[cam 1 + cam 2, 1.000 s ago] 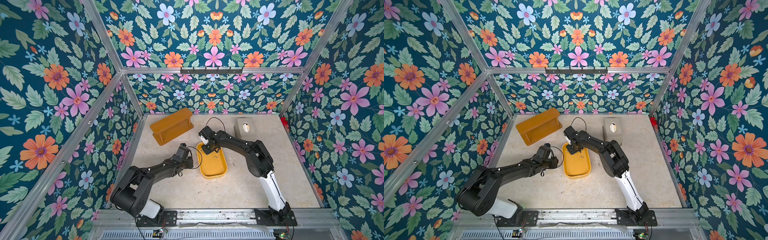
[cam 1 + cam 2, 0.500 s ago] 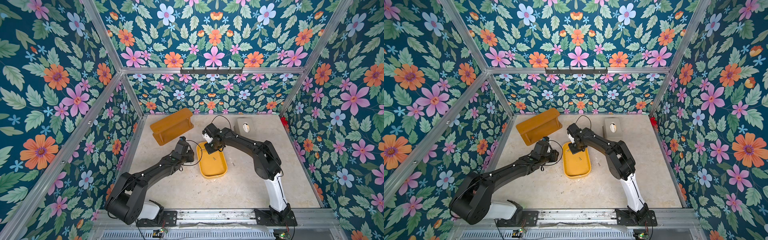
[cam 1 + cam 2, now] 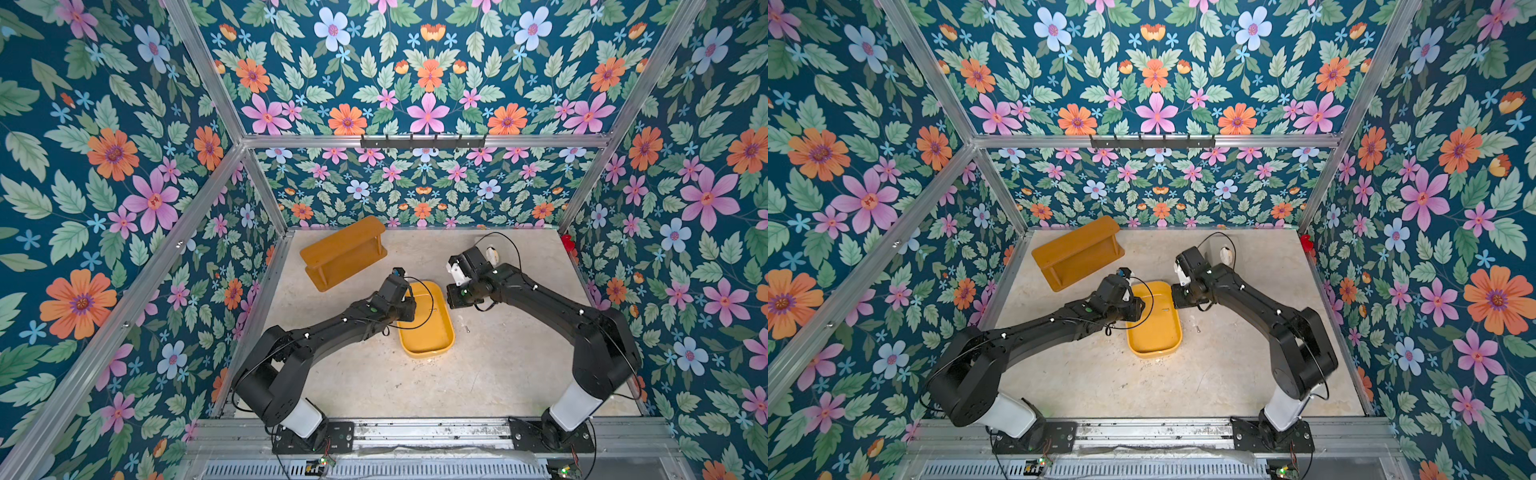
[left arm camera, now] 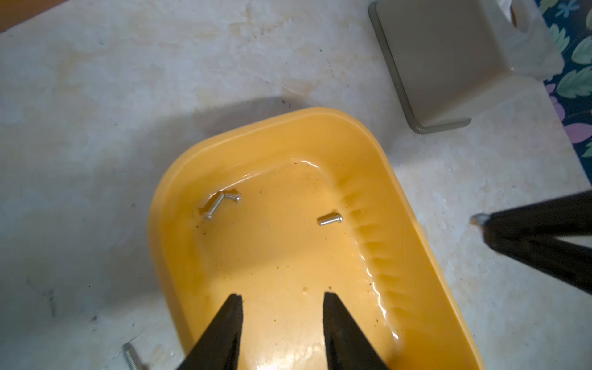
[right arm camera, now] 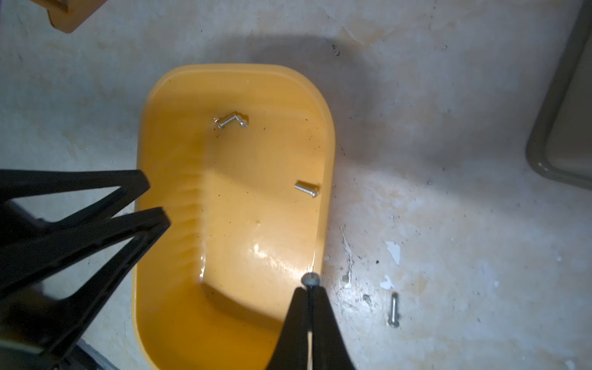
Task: Take out the screws from the storage box
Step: Place the screw at the center of the board.
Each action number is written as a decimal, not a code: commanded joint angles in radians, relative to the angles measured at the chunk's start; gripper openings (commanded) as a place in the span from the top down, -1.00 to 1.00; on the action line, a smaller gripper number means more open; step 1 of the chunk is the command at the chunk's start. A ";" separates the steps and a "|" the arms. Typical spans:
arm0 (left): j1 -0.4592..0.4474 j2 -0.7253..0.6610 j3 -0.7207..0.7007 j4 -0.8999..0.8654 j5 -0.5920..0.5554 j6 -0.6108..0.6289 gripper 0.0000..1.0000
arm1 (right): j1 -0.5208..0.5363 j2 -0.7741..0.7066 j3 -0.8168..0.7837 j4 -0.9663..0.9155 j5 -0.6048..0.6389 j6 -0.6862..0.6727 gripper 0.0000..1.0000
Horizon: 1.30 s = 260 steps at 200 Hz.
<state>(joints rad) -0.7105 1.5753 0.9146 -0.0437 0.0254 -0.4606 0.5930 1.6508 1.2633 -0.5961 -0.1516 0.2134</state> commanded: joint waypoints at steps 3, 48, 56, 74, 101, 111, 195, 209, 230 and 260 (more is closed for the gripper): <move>-0.003 0.070 0.044 0.040 0.024 0.078 0.02 | -0.010 -0.056 -0.078 0.002 0.071 0.036 1.00; -0.003 0.200 0.151 0.033 0.042 0.106 -0.01 | -0.021 -0.046 -0.209 0.025 0.117 0.074 1.00; -0.004 0.219 0.163 0.039 0.046 0.112 -0.02 | -0.022 -0.031 -0.221 0.037 0.111 0.078 1.00; -0.004 0.255 0.189 0.042 0.064 0.120 -0.06 | -0.021 -0.001 -0.236 0.048 0.097 0.086 1.00; -0.003 0.307 0.230 0.028 0.070 0.134 -0.10 | -0.019 0.049 -0.258 0.084 0.056 0.098 1.00; -0.002 0.318 0.243 0.019 0.068 0.137 -0.11 | -0.019 0.055 -0.265 0.090 0.058 0.102 1.00; -0.003 0.378 0.274 0.004 0.118 0.181 0.04 | -0.018 0.060 -0.280 0.096 0.074 0.114 0.68; -0.003 0.379 0.271 0.004 0.151 0.200 0.05 | -0.018 0.054 -0.281 0.096 0.072 0.115 0.63; -0.002 0.387 0.271 0.001 0.186 0.220 0.07 | -0.019 0.049 -0.279 0.095 0.072 0.117 0.55; -0.003 0.397 0.276 -0.024 0.195 0.213 0.06 | -0.018 0.042 -0.279 0.099 0.072 0.120 0.54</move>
<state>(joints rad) -0.7132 1.9678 1.1862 -0.0433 0.1875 -0.2604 0.5743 1.7050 0.9817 -0.4992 -0.0856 0.3202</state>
